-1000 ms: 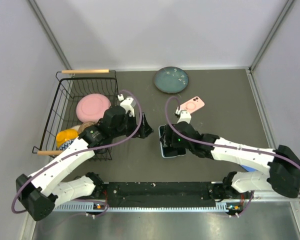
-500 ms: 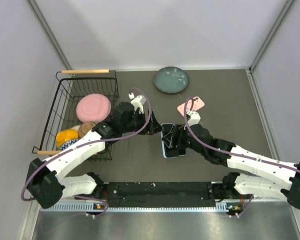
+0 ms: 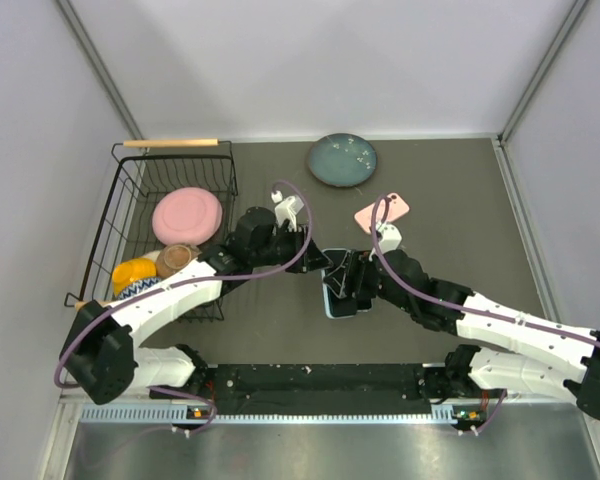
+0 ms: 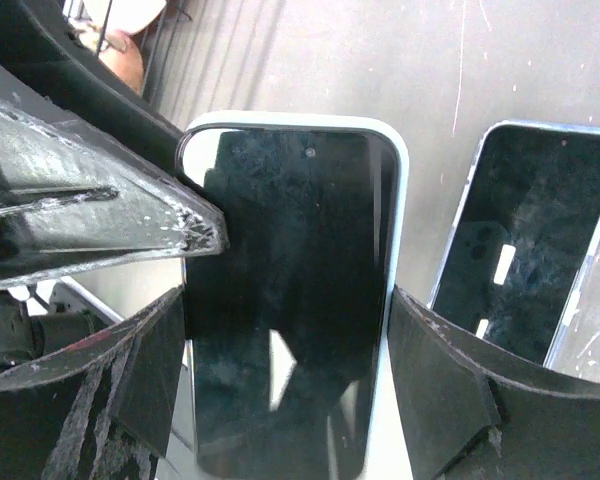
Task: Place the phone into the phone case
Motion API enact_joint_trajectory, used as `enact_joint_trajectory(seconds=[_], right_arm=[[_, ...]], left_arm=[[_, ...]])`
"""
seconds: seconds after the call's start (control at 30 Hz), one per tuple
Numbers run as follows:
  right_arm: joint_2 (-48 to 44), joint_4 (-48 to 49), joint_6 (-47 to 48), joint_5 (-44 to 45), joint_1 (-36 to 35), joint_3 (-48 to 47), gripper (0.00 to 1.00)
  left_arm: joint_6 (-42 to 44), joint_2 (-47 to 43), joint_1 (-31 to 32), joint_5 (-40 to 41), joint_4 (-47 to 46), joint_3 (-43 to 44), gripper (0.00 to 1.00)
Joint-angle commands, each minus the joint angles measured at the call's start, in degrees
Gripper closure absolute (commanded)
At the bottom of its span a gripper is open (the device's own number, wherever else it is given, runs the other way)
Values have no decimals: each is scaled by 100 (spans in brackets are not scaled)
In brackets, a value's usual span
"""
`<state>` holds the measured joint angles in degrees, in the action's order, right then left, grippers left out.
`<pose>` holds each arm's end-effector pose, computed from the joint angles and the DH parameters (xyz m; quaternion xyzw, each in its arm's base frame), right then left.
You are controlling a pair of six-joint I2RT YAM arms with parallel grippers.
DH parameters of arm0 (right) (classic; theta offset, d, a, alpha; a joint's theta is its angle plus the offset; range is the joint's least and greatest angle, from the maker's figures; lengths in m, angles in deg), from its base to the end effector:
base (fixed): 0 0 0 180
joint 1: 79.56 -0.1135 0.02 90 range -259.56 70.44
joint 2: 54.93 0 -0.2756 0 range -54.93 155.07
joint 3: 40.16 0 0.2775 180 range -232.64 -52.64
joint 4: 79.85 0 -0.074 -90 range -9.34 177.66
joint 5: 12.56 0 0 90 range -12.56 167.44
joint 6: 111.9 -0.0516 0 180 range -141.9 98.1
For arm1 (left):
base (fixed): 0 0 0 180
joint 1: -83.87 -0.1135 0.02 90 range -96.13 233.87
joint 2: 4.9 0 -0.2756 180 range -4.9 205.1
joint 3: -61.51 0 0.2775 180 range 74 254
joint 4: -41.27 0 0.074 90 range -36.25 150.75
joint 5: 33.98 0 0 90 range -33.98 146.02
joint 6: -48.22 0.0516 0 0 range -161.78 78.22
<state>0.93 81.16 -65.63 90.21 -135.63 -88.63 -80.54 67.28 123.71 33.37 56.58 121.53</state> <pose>0.1501 0.2026 0.2507 -0.0325 0.8459 0.3398 0.4097 0.2290 -0.2170 0.2613 0.1098 0.8371 -0.4522 0.2875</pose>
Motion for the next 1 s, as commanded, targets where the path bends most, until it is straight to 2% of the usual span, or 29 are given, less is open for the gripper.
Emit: enact_joint_trajectory(seconds=[0.0, 0.1, 0.23, 0.33, 0.37, 0.43, 0.47, 0.53, 0.73, 0.97], right_arm=[[-216, 554, -58, 58, 26, -66, 65], [-215, 475, -22, 181, 26, -58, 62], [-207, 483, -40, 199, 26, -14, 57], [-233, 457, -5, 225, 26, 13, 47], [-242, 457, -4, 225, 26, 22, 38], [-347, 422, 48, 252, 35, 65, 28], [-399, 361, 57, 243, 35, 83, 20], [-574, 290, 110, 208, 61, 153, 11], [-1269, 228, 399, -336, 368, 601, 3], [-2104, 772, 629, -1838, 966, 1199, 5]], left_arm=[[-35, 85, -2, -538, -749, -112, 78], [-52, 112, -2, -705, -836, -147, 100], [-105, 147, -2, -933, -933, -182, 100], [-114, 182, -11, -1039, -995, -183, 100], [-114, 182, -11, -1039, -978, -191, 100], [-79, 182, -11, -1048, -986, -191, 100], [-79, 173, -11, -1048, -977, -174, 100], [-53, 165, -28, -1083, -960, -165, 100], [53, 59, -81, -1259, -802, -95, 100], [-26, -178, -143, -1443, -801, -130, 100]])
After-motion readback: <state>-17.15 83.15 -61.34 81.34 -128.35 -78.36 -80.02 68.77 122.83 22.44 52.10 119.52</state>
